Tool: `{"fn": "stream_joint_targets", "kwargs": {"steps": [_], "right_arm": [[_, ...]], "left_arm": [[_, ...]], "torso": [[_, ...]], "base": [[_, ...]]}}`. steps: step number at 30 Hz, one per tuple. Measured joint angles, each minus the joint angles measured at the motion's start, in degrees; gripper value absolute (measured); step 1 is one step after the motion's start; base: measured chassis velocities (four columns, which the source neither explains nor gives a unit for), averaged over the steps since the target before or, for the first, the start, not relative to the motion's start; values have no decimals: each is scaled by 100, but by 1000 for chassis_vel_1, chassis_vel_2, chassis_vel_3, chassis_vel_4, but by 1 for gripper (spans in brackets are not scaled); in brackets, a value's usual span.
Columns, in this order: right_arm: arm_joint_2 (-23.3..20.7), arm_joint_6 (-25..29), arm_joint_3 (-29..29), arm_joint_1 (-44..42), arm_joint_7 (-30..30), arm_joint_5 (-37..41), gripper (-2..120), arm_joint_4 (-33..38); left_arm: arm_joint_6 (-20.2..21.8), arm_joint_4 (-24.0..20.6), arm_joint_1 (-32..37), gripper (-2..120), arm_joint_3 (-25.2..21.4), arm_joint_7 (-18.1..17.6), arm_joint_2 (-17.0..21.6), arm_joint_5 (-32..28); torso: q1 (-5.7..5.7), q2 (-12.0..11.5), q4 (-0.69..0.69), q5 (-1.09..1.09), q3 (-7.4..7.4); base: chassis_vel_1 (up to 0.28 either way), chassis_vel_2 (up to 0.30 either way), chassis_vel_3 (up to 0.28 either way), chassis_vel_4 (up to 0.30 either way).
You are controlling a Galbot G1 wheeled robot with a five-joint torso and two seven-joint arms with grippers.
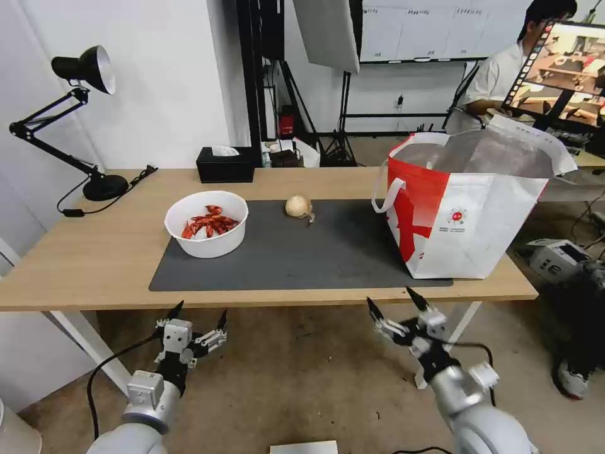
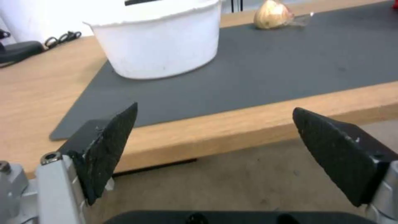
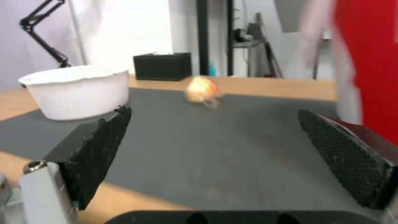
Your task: Pick up the trash from the table and place it into the takeout bag.
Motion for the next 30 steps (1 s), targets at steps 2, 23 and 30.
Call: {"fn": "stream_joint_targets", "kwargs": {"steps": [2,23,30], "right_arm": [[-261,-206,-617,1153,103,307,100,-326],[1559,-931,-3754,6294,481,1439,100,-4272],[2439,-1390,-3895,6940,259,1200,100,-5889]], "left_arm": [[-1,-30,-5,100,-36,-1,10,-12],[-22,-89,26,100,-79,-7,-54,-14],[-22,-125,116,100,-144,-7,-27,-13]], "torso": [[0,0,-1,0,0],[1,-1,1,-3,1],[0,-1,-1,-1,1]], "base": [[0,0,0,0],[0,0,0,0],[0,0,0,0]]}}
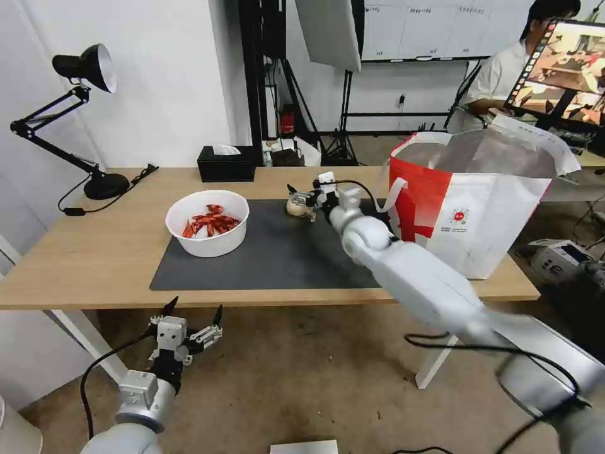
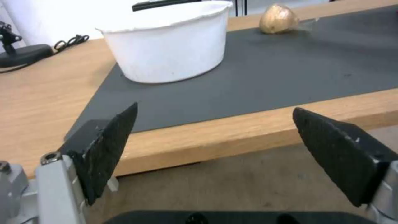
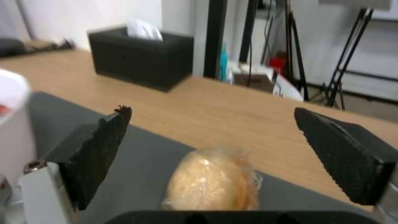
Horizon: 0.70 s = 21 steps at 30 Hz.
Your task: Pick up the trash from the table and place it into the takeout bag.
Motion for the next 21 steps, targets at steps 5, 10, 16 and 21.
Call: {"fn": "stream_joint_targets", "kwargs": {"steps": [5,10,16,21], "right_arm": [[503,-201,37,269,-308,-68,100,-990],[782,-292,123,356,-438,-242,100,-1494],[947,-563,269,293,-454,-574,100,-1696],[949,-629,289,216,-410,-639,100,-1682]], "left_arm": [[-2,0,6,100,-6,-1,19,-1],[-2,11,-1,100,5,0,17,-1],[-12,21,-12,100,-6,0,18,-7],[-18,19,-15,100,-9,0,20,-10]], "torso": [[0,0,0,-1,0],[0,0,0,0,0],[-1,1,0,1,-1],[-1,1,-1,1,-1]], "base": [[0,0,0,0],[0,0,0,0],[0,0,0,0],[0,0,0,0]]}}
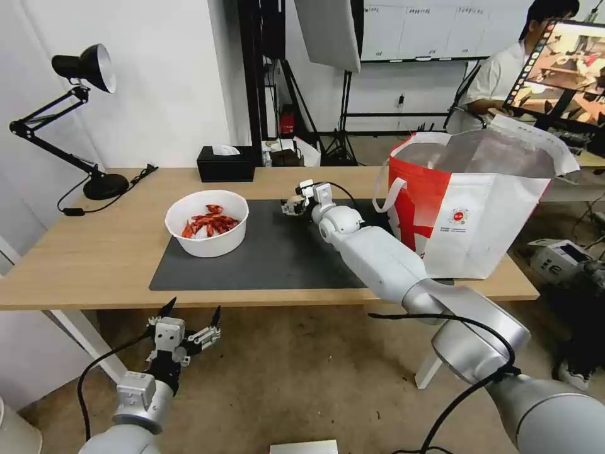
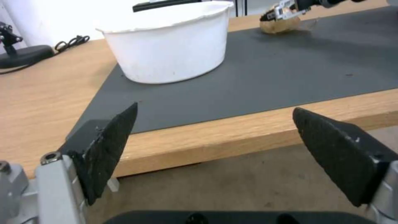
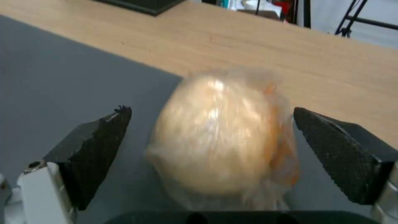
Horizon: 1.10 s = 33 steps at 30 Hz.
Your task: Pick up the trash from the table and place it into the takeout bag.
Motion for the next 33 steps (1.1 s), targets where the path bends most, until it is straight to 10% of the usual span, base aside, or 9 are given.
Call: {"fn": "stream_joint_targets", "kwargs": {"steps": [9,33], "right_arm": [[12,-76,46,-86,40,-17,92,44],[-249,-344,161,-277,222,229,8,505]], "left_arm": [[-9,-41,17,100,-15,-3,15,-5],[-34,-64,12,100,-4,-12,41,-14]], "torso": [[0,0,0,0,0],[0,0,0,0,0]], "base": [[0,0,0,0],[0,0,0,0]]}}
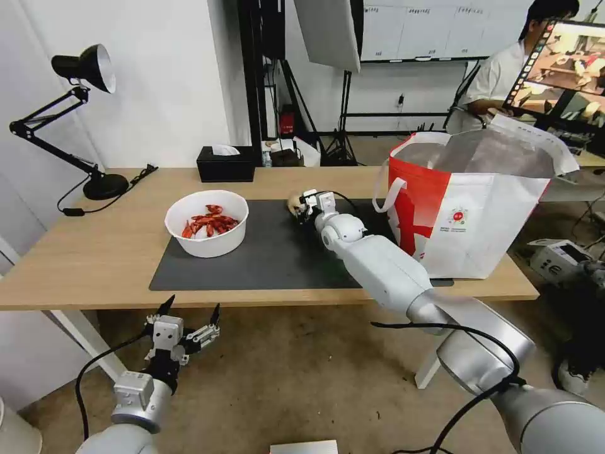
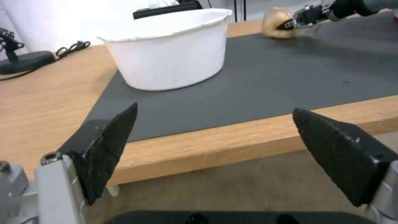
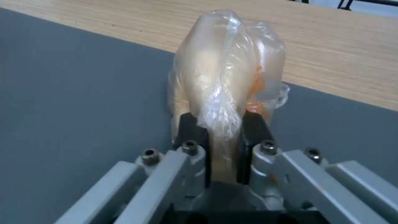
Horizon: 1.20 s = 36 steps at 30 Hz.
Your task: Pick up the trash from the table and place it into the takeout bag.
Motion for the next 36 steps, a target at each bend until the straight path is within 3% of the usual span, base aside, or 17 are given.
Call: {"fn": "stream_joint_targets", "kwargs": {"steps": [7,10,11,13,14,16,17,19,21,23,25,30,36], "right_arm": [[-374,-8,-5,-166,250,52,3,789],[-885,48,-69,-425,562,-56,3,1758],[-885,48,-69,-425,562,-56,3,1758],[-1333,194,-52,-728,878,-264,3,2610],[-1333,194,-52,-728,878,-264,3,2610],[-1746,349,89,-1064,1106,-365,3,3483],[-1746,349,89,-1064,1106,-365,3,3483],[-2220,681,309,-1447,1192,-504,3,4315],[-2439,861,435,-1632,1219,-568,3,4666],[-2439,861,435,-1632,1219,-568,3,4666],[-2749,1068,690,-2009,1284,-654,3,5272],[-3057,1305,1007,-2558,1358,-801,2,5885],[-3594,1817,1906,-3714,1070,-1411,2,6489]], "left_arm": [[-5,-1,-13,100,26,0,16,0],[-6,-16,-12,100,29,-3,18,-2],[-6,-16,-12,100,29,-3,18,-2],[-8,-36,11,100,26,-5,24,-3],[-8,-36,11,100,26,-5,24,-3],[-9,-58,27,100,25,-7,29,-4],[-9,-58,27,100,25,-7,29,-4],[-9,-70,34,100,33,-14,35,-4],[-9,-80,37,100,39,-16,35,-4],[-9,-80,37,100,39,-16,35,-4],[-9,-88,47,100,54,-19,29,-3],[-9,-89,63,100,78,-24,11,1],[-11,-172,127,100,104,-32,-39,15]], "torso": [[1,0,1,0,0],[0,0,-1,1,0],[0,0,-1,1,0],[0,0,-2,1,0],[0,0,-2,1,0],[0,0,0,2,0],[0,0,0,2,0],[0,0,-1,2,0],[0,0,-1,2,0],[0,0,-1,2,0],[0,0,-2,2,0],[0,0,-1,1,-1],[-1,0,-1,1,0]], "base": [[0,0,0,0],[0,0,0,0],[0,0,0,0],[0,0,0,0],[0,0,0,0],[0,0,0,0],[0,0,0,0],[0,0,0,0],[0,0,0,0],[0,0,0,0],[0,0,0,0],[0,0,0,0],[0,0,0,0]]}}
